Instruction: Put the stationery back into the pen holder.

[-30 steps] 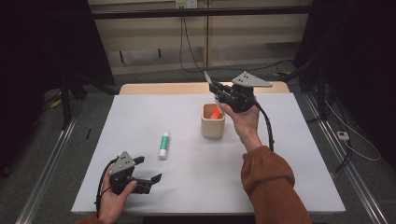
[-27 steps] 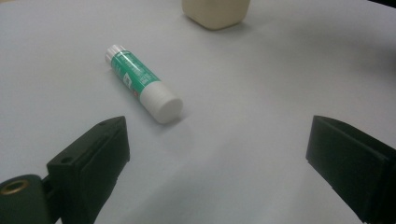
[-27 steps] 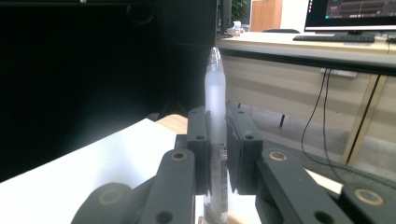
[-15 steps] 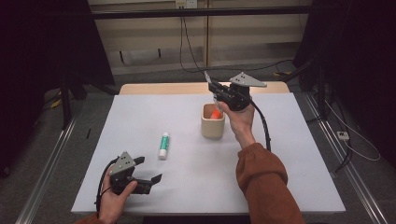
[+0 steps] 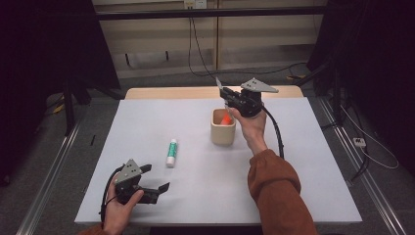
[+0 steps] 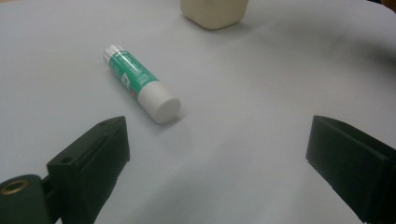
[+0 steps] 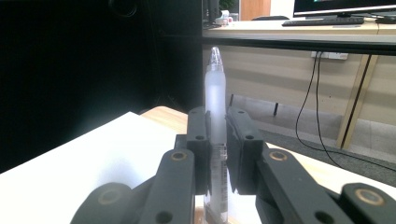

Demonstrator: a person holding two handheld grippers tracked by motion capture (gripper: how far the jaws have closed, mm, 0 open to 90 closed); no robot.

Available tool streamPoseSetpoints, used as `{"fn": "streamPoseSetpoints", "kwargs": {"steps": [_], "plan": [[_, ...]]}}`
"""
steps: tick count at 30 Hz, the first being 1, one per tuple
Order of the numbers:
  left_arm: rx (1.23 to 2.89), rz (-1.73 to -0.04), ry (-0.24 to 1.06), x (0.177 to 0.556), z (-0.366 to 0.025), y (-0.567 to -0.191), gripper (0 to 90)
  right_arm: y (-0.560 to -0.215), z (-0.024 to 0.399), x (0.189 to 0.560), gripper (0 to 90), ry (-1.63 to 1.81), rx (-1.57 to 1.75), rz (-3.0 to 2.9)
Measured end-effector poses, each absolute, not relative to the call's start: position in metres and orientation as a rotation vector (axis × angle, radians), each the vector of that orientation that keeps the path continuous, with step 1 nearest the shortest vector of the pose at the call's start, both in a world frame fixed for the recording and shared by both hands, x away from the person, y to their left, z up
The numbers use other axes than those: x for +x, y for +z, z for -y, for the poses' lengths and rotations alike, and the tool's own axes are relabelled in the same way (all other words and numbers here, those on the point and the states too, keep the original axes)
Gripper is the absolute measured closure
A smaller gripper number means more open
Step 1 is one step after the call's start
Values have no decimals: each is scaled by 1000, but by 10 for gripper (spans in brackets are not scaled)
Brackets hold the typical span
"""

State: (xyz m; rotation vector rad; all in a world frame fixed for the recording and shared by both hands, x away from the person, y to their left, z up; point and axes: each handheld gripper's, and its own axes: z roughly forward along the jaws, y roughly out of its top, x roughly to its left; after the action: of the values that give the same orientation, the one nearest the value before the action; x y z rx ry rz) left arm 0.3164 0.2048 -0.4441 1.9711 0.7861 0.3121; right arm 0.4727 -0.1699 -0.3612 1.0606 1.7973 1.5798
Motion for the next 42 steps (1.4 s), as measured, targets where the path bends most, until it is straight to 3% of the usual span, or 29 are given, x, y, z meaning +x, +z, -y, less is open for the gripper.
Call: {"fn": "streamPoseSetpoints", "kwargs": {"steps": [42], "plan": [[1983,-786,312,317,-204,-444,61,-411,186,451,803,1452,1133,-1934]]}}
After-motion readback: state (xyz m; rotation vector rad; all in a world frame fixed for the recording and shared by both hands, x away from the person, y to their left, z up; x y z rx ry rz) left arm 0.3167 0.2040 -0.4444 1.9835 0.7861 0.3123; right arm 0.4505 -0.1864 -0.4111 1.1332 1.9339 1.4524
